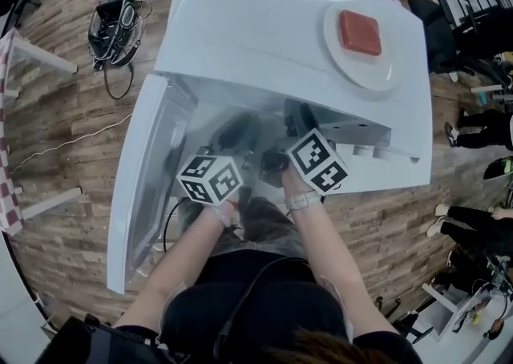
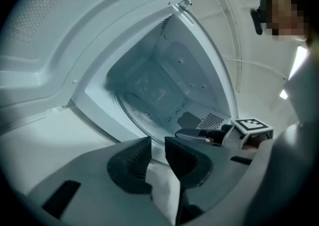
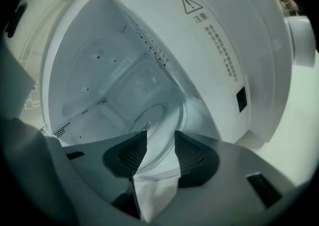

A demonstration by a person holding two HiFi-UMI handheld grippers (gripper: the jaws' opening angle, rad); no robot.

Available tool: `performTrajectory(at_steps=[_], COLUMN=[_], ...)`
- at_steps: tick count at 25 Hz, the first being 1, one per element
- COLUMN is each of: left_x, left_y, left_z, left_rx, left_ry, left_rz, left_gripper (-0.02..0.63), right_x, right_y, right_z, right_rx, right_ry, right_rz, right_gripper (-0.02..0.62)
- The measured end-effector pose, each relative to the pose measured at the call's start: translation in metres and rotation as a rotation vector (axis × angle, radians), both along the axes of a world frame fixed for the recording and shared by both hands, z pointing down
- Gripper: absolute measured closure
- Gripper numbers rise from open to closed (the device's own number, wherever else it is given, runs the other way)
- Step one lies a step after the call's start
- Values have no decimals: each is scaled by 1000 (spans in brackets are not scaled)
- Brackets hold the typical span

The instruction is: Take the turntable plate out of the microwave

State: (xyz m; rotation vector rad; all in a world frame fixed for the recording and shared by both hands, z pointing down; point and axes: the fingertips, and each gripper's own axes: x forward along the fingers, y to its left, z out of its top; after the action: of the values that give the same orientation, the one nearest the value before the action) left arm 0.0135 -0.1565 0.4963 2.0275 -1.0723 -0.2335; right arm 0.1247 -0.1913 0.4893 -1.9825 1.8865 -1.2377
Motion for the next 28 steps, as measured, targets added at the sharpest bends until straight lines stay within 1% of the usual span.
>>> performTrajectory(at_steps=[7,9,10,11,12,13,15,16,18,19,21,23,24,25,26,27,28], left_x=[9,10,11,12,13,13,12,11,7,5,1,-5,-8,-11,-12,-13,-13], left_y=[-3,-4,-5,-6,-7,-7,-6,-5,-4,-5,-6,-9,-10,-11,-12,-12,-12], left_z=[0,0,0,0,0,0,0,0,0,0,1,1,1,1,2,3,3], left_rx=[-18,-26,-31,-37,-43,-47,-51,-53,-56,-57,-60,-55,-53,-54,-60,-69,-77], left_ry=[37,55,65,77,88,95,96,94,90,89,85,68,60,56,61,71,82], left_rz=[18,20,21,20,19,18,13,10,0,-6,-19,-38,-49,-60,-68,-74,-77], left_gripper=[532,531,529,529,529,528,528,528,528,528,528,528,528,528,528,528,528], right_x=[2,-2,-8,-16,-22,-27,-26,-22,-15,-15,-23,-37,-42,-45,-45,-43,-38], right_y=[2,0,-3,-7,-11,-13,-10,-5,5,7,10,12,13,13,13,14,14], right_z=[-4,-15,-26,-36,-43,-45,-35,-29,-19,-18,-18,-19,-19,-19,-18,-16,-15], right_rx=[11,61,108,147,161,149,98,77,59,64,99,143,159,167,167,158,140], right_ry=[-116,-122,-100,-67,-42,-38,-58,-51,16,77,246,424,485,514,511,483,441], right_rz=[29,-3,-43,-89,-125,-142,-129,-118,-134,-170,-301,-458,-515,-548,-555,-539,-502], right_gripper=[411,423,548,548,548,548,546,546,546,532,485,460,452,448,443,440,440])
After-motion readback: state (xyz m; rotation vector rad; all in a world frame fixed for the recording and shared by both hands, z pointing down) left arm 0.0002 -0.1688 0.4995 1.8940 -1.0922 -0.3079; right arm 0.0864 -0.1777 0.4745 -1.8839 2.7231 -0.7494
